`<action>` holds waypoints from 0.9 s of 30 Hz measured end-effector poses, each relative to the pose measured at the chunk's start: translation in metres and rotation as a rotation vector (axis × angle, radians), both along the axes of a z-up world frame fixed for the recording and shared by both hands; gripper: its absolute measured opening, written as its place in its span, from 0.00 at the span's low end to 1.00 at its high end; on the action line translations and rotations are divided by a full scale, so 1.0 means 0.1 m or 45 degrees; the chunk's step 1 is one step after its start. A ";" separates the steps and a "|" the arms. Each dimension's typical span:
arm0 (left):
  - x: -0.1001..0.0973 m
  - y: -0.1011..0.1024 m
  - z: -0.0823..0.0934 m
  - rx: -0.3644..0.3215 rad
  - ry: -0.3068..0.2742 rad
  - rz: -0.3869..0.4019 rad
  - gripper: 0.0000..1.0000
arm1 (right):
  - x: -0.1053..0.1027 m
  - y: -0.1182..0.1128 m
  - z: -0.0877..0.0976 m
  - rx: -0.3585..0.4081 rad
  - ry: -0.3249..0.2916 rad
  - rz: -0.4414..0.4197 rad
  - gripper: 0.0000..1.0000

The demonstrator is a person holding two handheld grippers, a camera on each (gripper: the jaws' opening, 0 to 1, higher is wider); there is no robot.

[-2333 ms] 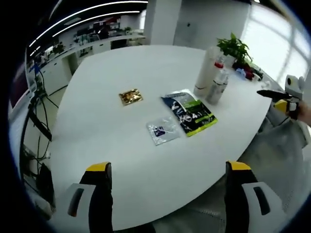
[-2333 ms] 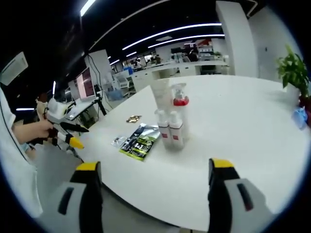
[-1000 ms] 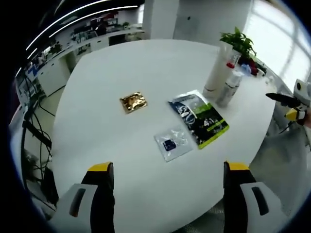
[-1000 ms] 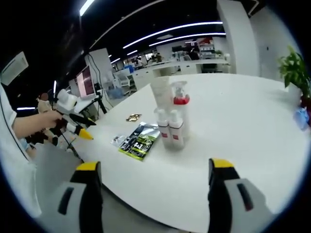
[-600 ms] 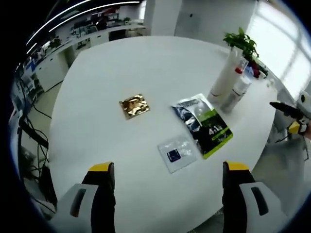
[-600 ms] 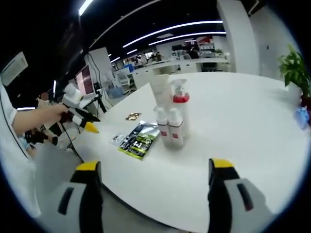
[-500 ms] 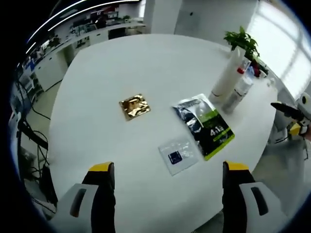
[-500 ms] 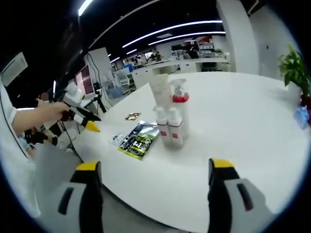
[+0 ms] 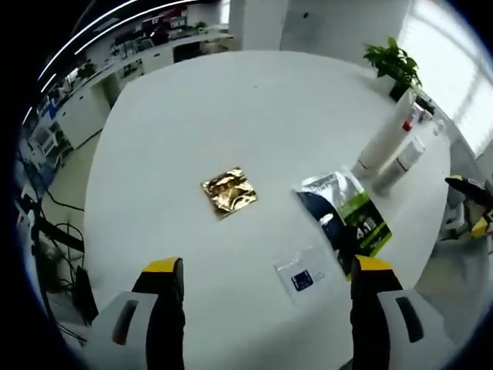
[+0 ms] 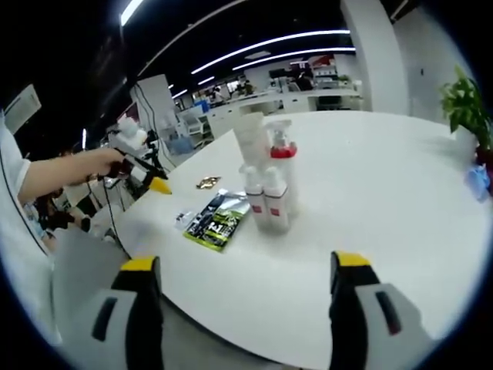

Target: Arrange the skincare products in the storage area until every visible bottle or jar stands upright without overlapping.

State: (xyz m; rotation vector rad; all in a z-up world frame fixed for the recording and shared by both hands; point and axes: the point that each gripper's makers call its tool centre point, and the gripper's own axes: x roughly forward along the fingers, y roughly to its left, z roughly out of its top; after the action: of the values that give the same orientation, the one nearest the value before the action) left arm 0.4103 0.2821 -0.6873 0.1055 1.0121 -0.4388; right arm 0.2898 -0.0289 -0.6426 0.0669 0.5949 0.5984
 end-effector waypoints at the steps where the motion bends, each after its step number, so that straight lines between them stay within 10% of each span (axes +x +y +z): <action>1: 0.03 0.00 -0.01 0.002 0.004 0.010 0.87 | 0.00 0.00 -0.01 -0.001 0.002 -0.001 0.91; 27: 0.62 -0.03 -0.36 -0.030 0.094 0.227 0.77 | 0.06 -0.05 -0.11 -0.015 0.034 -0.018 0.91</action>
State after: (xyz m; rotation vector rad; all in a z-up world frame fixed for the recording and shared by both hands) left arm 0.4719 0.2789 -0.7228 -0.0225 1.0788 -0.2938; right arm 0.2960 -0.0336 -0.6532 0.0676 0.6230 0.5811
